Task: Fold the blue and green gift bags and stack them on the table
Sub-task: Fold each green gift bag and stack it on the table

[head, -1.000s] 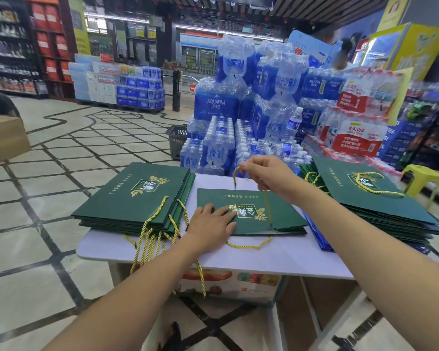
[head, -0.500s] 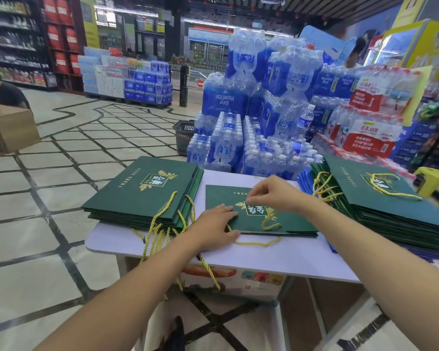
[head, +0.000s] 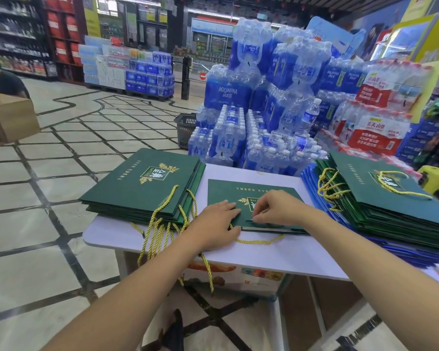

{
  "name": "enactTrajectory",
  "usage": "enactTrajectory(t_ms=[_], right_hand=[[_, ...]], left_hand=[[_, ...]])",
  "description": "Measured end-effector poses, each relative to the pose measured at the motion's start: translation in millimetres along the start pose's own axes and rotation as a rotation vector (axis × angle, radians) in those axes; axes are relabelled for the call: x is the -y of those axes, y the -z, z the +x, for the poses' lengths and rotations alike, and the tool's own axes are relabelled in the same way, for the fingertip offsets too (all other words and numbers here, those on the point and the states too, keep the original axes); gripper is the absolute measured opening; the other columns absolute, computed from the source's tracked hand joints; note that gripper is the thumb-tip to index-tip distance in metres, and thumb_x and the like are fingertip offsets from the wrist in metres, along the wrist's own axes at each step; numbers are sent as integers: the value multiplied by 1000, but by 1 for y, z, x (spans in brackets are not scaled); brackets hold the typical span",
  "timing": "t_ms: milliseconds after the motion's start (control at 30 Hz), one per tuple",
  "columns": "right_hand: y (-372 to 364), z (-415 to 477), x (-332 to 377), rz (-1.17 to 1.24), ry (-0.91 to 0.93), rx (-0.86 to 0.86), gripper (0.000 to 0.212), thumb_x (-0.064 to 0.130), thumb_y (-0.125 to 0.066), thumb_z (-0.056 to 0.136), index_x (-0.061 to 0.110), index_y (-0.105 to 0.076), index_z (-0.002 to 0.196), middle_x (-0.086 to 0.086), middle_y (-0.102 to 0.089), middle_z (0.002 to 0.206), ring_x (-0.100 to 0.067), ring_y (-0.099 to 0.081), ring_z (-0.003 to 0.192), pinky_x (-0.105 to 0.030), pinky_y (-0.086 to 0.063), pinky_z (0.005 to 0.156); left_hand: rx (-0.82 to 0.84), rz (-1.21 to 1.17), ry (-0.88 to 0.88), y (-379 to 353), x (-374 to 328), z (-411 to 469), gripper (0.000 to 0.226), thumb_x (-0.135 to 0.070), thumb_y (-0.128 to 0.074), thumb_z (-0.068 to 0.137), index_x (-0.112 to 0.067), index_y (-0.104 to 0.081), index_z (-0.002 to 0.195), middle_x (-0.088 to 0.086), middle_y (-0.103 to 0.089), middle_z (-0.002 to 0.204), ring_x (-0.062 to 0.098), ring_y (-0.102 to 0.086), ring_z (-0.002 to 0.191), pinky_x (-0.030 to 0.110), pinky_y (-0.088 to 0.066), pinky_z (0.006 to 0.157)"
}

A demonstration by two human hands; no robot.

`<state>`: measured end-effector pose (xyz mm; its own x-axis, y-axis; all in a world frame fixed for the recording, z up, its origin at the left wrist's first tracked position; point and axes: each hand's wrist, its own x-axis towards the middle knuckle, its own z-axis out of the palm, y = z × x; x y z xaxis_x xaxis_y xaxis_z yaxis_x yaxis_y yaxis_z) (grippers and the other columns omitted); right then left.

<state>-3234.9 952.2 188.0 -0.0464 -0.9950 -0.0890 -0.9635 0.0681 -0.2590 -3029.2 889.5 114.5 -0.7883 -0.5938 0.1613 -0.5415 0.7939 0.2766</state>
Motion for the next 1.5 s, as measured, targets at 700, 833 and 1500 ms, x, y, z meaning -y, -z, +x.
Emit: enactTrajectory(t_ms=[700, 833, 1500], right_hand=[[-3, 1, 24, -278, 197, -101, 18, 30, -64, 94, 39, -72, 107, 19, -70, 108, -7, -62, 104, -30, -50, 81], [-4, 2, 24, -126, 145, -100, 18, 29, -67, 90, 38, -66, 106, 21, -68, 94, 0, -63, 93, -33, -54, 83], [-61, -27, 45, 938, -449, -225, 33, 33, -68, 95, 1, -75, 89, -3, -62, 62, -11, -45, 44, -24, -31, 42]], left_hand=[[-55, -26, -14, -9, 3, 2, 54, -42, -22, 106, -17, -58, 137, 2, -61, 132, 23, -48, 131, 43, -31, 120], [-68, -111, 14, -11, 3, 2, 52, -39, -21, 109, -18, -63, 131, -2, -63, 134, 19, -52, 130, 39, -28, 123], [-91, -239, 59, -5, -1, -3, 38, -29, -28, 112, -15, -63, 117, 2, -69, 117, 22, -58, 121, 36, -32, 119]])
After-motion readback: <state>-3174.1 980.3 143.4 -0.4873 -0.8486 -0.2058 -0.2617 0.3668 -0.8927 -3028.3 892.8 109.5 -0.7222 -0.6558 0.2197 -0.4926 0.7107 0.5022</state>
